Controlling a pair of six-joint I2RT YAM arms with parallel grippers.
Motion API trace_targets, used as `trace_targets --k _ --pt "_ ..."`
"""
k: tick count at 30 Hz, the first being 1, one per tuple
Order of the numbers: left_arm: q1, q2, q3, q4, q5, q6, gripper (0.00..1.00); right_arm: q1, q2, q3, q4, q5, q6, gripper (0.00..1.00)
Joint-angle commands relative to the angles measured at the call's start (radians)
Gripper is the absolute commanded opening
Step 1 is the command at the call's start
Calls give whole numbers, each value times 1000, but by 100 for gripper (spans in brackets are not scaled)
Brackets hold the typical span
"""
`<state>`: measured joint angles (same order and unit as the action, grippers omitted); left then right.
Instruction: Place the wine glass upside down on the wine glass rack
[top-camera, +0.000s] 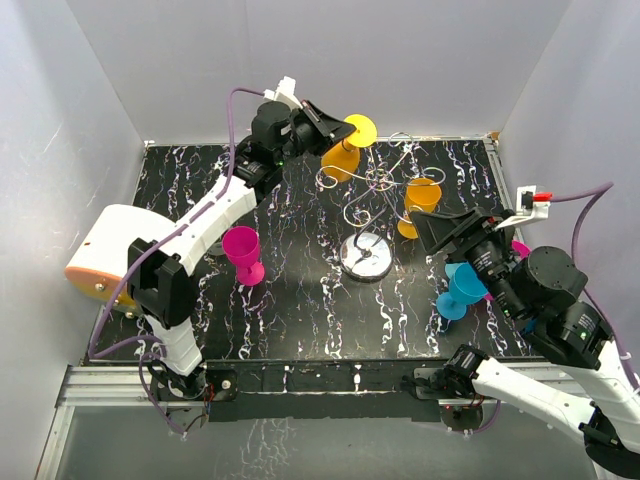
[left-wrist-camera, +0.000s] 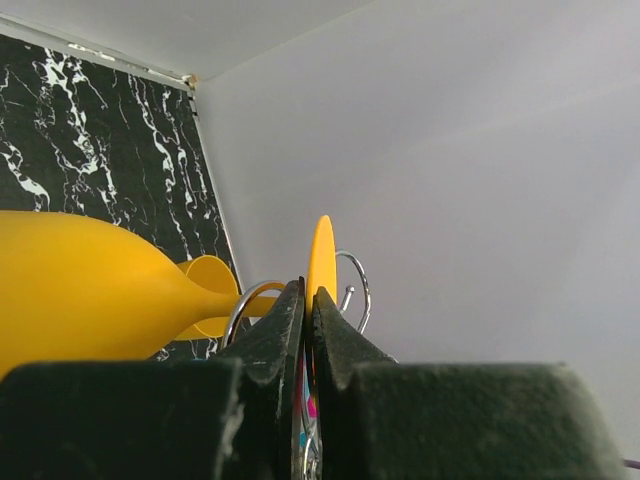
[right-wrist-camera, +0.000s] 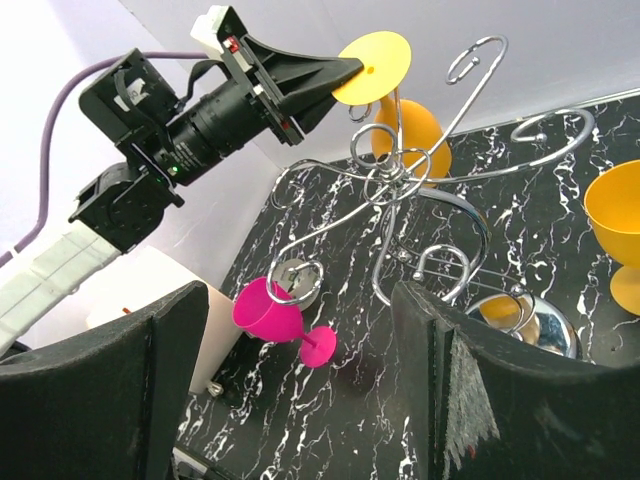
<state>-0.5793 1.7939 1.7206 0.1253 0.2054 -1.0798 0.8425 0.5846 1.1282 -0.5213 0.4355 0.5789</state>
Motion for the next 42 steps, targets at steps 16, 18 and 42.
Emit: trace_targets --k 16,18,42 --pt "38 -154 -133 48 59 -14 0 2 6 -24 11 35 18 73" --pt "38 -160 -145 52 69 -17 0 3 7 -26 12 35 18 73" --pt "69 -277 -214 -96 -1 99 47 3 8 -62 -4 108 74 72"
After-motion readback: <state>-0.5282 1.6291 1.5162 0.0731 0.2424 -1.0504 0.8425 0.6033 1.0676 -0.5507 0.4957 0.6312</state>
